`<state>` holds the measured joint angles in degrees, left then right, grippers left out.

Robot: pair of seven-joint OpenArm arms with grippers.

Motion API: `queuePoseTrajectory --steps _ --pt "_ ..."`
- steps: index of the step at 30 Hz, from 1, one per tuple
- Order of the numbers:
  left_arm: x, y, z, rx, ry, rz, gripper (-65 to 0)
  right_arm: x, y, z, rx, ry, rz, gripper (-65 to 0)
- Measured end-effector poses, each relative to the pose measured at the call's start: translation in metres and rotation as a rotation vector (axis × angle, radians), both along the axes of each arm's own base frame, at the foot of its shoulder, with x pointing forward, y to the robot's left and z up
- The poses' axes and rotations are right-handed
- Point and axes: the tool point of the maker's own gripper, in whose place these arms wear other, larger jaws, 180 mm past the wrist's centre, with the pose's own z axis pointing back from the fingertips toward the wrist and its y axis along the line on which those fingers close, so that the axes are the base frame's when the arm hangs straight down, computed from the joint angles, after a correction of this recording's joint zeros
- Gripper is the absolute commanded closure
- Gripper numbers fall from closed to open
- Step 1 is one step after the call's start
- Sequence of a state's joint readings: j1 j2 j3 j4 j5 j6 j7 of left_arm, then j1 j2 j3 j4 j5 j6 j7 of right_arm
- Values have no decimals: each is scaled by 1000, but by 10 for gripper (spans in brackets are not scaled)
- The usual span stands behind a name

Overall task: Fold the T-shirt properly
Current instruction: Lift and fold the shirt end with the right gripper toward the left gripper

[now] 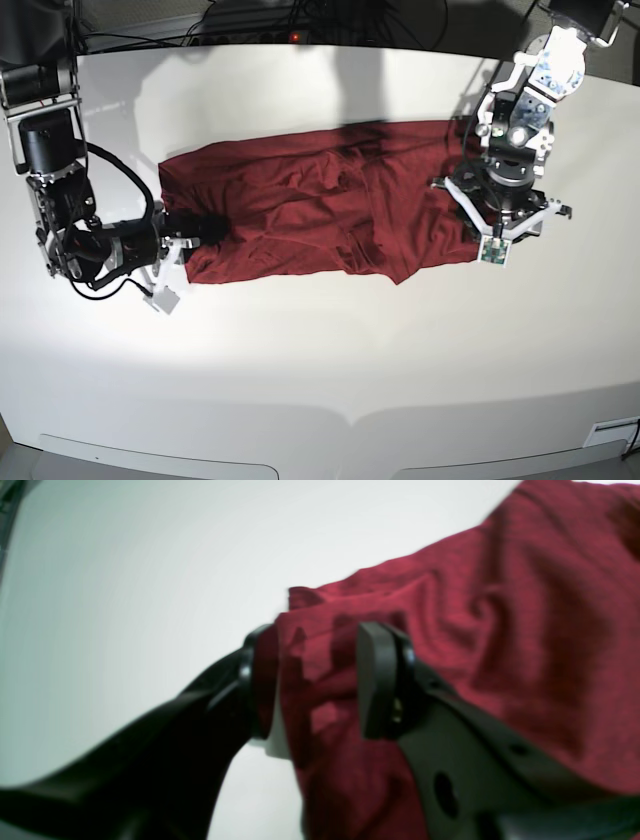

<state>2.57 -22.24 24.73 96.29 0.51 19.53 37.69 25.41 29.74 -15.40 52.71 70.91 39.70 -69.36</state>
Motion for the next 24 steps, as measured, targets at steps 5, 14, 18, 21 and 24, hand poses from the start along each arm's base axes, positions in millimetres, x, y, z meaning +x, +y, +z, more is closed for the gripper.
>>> queuePoseTrajectory --steps 5,14,18,21,24 --pt "-8 23 -3 69 4 -14 -249 1 40 10 75 -26 64 0" --pt "-32 55 -14 160 40 -47 -249 0 135 41 242 -112 188 0" --pt "-31 52 -12 157 18 -61 -248 -8 179 57 321 -126 257 0" --pt "-35 54 -25 164 31 -73 -244 -16 211 67 382 -124 296 0" --pt "-42 58 -52 188 65 -116 -244 -23 232 67 374 -121 342 0"
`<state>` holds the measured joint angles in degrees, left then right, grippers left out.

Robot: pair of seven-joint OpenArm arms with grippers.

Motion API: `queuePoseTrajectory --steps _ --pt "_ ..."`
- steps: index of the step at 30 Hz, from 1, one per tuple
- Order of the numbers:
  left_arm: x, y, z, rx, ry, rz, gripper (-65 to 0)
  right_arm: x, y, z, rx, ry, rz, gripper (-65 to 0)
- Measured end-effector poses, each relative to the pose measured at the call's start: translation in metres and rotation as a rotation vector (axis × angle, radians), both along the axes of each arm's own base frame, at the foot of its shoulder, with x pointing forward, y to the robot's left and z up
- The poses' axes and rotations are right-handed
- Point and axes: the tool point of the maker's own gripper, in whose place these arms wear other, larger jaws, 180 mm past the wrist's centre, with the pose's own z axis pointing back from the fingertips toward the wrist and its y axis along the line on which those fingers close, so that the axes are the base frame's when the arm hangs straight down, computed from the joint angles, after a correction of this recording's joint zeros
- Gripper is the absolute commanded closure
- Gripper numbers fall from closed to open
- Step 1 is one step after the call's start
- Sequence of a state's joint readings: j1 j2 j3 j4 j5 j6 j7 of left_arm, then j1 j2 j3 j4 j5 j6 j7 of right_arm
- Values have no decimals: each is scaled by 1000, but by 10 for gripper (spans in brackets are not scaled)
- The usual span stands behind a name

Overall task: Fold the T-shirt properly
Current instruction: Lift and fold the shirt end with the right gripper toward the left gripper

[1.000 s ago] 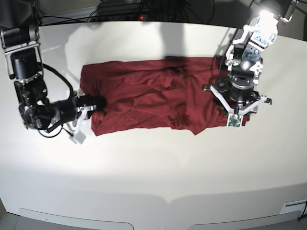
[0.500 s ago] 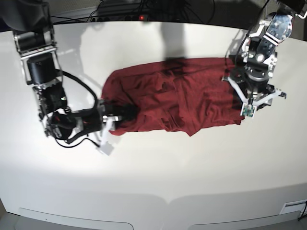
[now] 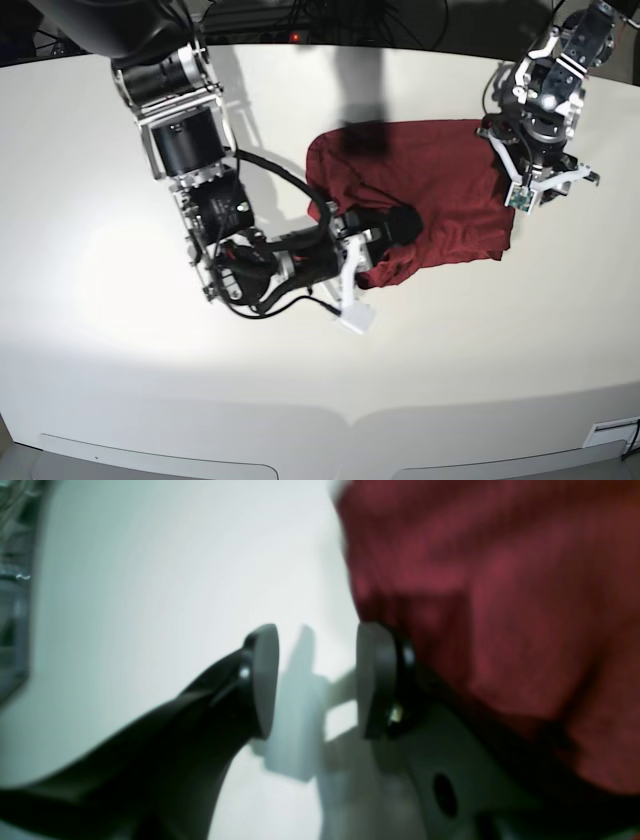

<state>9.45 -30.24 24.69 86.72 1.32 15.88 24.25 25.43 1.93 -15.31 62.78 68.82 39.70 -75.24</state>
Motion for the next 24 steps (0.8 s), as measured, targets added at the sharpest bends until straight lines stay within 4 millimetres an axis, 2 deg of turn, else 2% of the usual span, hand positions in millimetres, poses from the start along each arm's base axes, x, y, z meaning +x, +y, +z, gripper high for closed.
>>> queuePoseTrajectory --steps 3,7,11,16,21,24 --pt "4 9 -14 22 9 19 -244 -5 18 3 6 -7 25 0" --pt "14 17 -18 34 2 41 -244 -10 40 7 6 -23 51 0" --pt "17 12 -20 6 13 30 -244 -16 65 15 21 -40 78 0" --pt "18 5 -21 -13 10 34 -244 -5 68 15 30 -72 19 0" --pt "20 -20 -23 -69 8 -9 -244 10 75 23 85 -106 -69 0" --pt "23 -44 -24 -125 4 -26 -244 12 76 25 111 -103 -98 0"
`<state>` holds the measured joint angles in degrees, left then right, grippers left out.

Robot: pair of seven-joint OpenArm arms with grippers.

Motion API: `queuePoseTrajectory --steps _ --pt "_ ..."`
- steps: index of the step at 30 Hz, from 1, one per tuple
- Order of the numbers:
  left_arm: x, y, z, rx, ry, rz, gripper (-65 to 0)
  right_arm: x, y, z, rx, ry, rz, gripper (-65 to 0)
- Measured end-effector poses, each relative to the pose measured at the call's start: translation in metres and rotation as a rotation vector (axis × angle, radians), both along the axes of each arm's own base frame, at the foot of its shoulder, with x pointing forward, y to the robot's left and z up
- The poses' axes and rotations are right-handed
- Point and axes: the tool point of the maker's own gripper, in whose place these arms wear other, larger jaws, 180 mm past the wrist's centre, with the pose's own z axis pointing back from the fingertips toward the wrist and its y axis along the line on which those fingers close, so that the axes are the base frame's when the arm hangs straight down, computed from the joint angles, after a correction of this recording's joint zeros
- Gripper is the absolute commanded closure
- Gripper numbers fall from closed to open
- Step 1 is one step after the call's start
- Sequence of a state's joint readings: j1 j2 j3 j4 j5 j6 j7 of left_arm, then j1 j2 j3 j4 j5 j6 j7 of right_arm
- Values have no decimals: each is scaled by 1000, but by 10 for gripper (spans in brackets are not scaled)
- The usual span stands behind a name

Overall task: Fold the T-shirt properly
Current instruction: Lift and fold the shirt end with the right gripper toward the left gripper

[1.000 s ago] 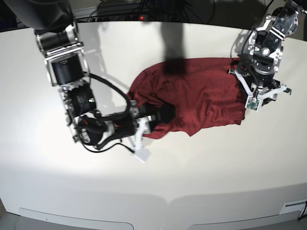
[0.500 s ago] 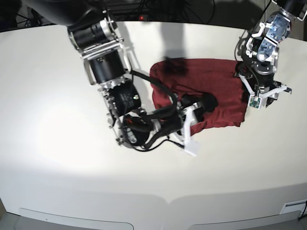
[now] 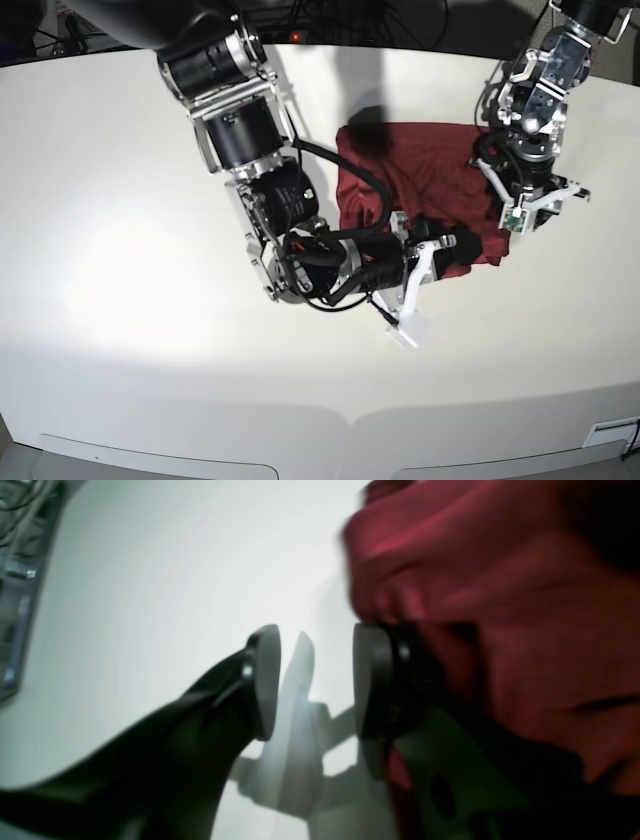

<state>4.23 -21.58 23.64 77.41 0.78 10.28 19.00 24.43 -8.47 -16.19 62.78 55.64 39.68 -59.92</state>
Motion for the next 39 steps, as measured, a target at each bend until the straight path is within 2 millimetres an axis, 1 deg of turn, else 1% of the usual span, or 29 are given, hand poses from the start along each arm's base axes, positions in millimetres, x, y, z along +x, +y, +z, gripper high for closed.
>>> queuePoseTrajectory --steps 2,3,4,8,10,14,17,18,20,23,26,28,30,33,34,36,38,39 --pt "1 -21 1 -50 -13 -22 -244 -1 0 0 12 10 -3 0" --pt "1 -29 1 -71 -16 -29 -244 -3 1 2 34 25 -5 0" --pt "2 -33 2 -79 -21 -35 -244 -5 2 5 58 38 -5 0" --pt "1 -34 2 -89 -18 -38 -244 -10 9 9 83 39 12 0" --pt "1 -34 1 -97 -15 -33 -244 -14 17 13 96 32 25 0" --pt "0 -34 1 -110 -7 -23 -244 -22 28 10 78 -3 52 0" --pt "0 -32 1 -76 7 -28 -244 -20 34 5 40 -59 38 0" --pt "-1 -35 2 -84 13 -22 -244 -19 36 5 38 -60 29 0" --pt "-3 -30 5 -58 32 -35 -244 -19 36 5 40 -60 28 0" --pt "-9 -25 13 -64 69 -33 -244 -21 37 6 46 -59 36 0" --pt "-10 -12 28 -45 72 7 -245 -23 39 7 50 -61 46 0" --pt "-11 -4 33 -20 83 8 -244 -24 39 7 51 -59 48 0" --pt "-11 10 39 16 73 24 -244 -24 40 7 49 -60 50 0" --pt "-7 41 47 82 46 70 -245 -32 38 -1 13 -57 88 0" --pt "-6 48 49 100 46 73 -244 -35 39 -3 15 -50 90 0" --pt "-5 54 51 114 44 72 -244 -37 40 -4 16 -45 93 -1" --pt "-5 54 51 114 46 71 -245 -35 40 -2 22 -51 87 -192" --pt "-5 53 51 114 46 70 -244 -33 40 -1 25 -54 84 -276"
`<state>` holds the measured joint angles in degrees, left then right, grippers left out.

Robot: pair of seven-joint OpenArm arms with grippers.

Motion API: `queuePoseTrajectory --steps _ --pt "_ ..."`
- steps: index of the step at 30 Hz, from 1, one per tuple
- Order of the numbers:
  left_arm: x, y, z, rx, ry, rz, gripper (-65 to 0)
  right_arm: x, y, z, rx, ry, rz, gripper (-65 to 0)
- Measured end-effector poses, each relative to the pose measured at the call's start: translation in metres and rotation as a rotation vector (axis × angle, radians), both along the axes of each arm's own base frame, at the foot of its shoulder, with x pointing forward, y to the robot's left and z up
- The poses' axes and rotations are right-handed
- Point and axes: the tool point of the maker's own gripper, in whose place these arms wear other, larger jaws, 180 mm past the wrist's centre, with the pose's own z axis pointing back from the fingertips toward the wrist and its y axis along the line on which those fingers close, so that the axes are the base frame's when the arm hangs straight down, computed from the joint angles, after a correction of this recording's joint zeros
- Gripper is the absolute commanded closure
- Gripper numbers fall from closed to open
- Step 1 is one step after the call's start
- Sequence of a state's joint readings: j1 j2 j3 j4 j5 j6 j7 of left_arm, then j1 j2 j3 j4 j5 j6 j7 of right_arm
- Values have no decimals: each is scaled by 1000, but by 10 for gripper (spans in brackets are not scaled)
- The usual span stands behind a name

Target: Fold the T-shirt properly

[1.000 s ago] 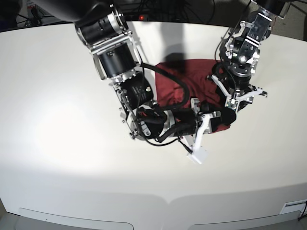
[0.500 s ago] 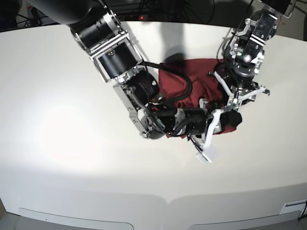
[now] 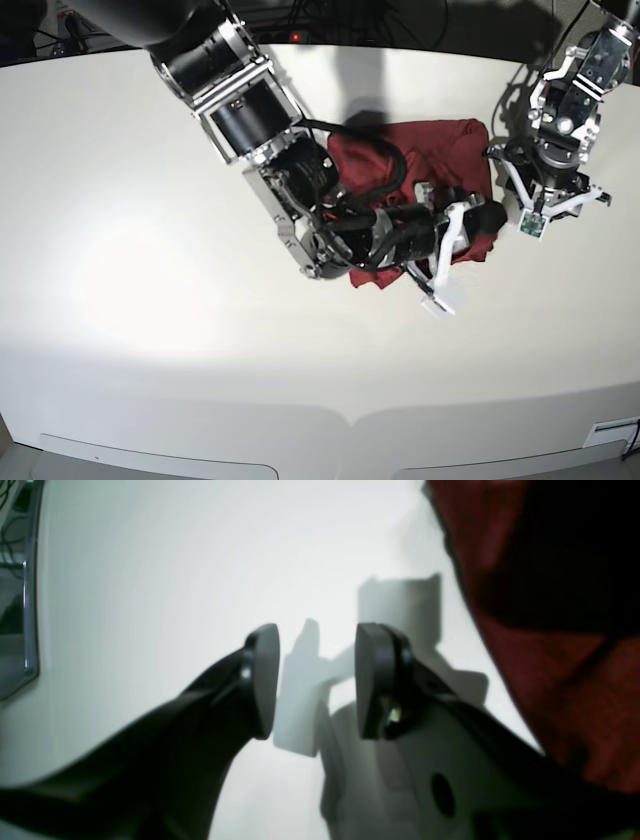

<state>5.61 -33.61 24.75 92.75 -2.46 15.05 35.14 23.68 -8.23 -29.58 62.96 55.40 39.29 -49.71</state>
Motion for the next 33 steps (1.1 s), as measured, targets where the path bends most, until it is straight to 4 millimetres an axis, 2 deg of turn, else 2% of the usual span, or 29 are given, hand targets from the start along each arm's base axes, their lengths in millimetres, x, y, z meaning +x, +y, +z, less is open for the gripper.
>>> queuePoseTrajectory --steps 1,3,7,12,16,20,23,25,26,31,33 --pt "1 -1 1 -1 -5 -3 -244 1 0 1 1 -2 0 -343" --pt "1 -1 1 -2 -10 -5 -245 1 0 1 -3 -5 2 -402" --pt "2 -1 2 -2 -11 -4 -244 5 -2 5 -28 -30 25 -403" --pt "3 3 7 -9 -38 38 -244 30 -9 25 -45 -92 23 -403" --pt "8 -19 25 -102 -80 26 -244 58 -31 26 -185 -167 15 -403" --pt "14 -56 61 -239 -150 -25 -244 97 -70 16 -357 -228 -82 -403" --pt "12 -104 83 -369 -182 -116 -244 113 -93 19 -343 -225 -149 -403" --pt "5 -136 84 -451 -167 -169 -244 122 -122 10 -388 -217 -188 -403" --pt "2 -145 80 -476 -147 -169 -244 125 -137 3 -418 -211 -205 -403" --pt "1 -164 78 -523 -149 -145 -245 135 -227 -30 -628 -197 -282 -403" --pt "2 -165 79 -521 -151 -143 -245 135 -254 -37 -667 -187 -308 -403"
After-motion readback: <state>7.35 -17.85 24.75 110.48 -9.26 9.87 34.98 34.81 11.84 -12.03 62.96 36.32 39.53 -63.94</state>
